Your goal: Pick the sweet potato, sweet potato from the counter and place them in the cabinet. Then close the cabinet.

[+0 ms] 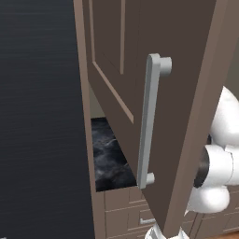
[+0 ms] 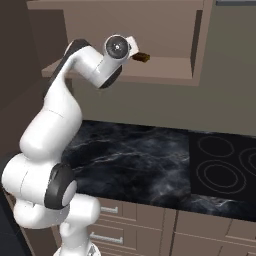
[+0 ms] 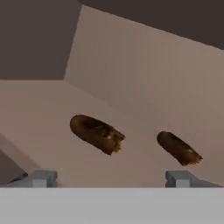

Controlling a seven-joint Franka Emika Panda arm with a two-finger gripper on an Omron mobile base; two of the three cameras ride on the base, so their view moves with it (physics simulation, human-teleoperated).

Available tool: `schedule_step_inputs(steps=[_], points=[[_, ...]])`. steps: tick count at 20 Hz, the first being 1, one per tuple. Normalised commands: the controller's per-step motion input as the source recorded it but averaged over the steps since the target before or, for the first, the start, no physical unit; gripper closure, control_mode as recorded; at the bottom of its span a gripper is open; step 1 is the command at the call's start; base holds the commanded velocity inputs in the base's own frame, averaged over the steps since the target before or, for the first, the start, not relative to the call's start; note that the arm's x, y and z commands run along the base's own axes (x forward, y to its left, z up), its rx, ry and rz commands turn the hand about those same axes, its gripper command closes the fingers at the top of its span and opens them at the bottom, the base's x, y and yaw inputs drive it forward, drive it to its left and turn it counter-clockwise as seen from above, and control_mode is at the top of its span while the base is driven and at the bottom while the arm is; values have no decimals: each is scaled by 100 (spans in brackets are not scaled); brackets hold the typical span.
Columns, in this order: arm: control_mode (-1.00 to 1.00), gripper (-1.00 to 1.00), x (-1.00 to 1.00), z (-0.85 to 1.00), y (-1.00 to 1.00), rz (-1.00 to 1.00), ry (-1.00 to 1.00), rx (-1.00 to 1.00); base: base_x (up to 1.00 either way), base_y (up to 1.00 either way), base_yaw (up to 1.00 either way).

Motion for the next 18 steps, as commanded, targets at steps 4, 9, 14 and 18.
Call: schedule_step_inputs(steps=[4,9,14,18], points=[[-100,-100,-100,-49,0,-4,51,-3,0,0,0],[-100,-100,-100,-74,0,-1,42,-7,0,0,0],[-100,-100,-100,-100,6,8,-2,-24,0,0,0],[-100,-100,-100,-100,15,16,-19,-32,0,0,0]])
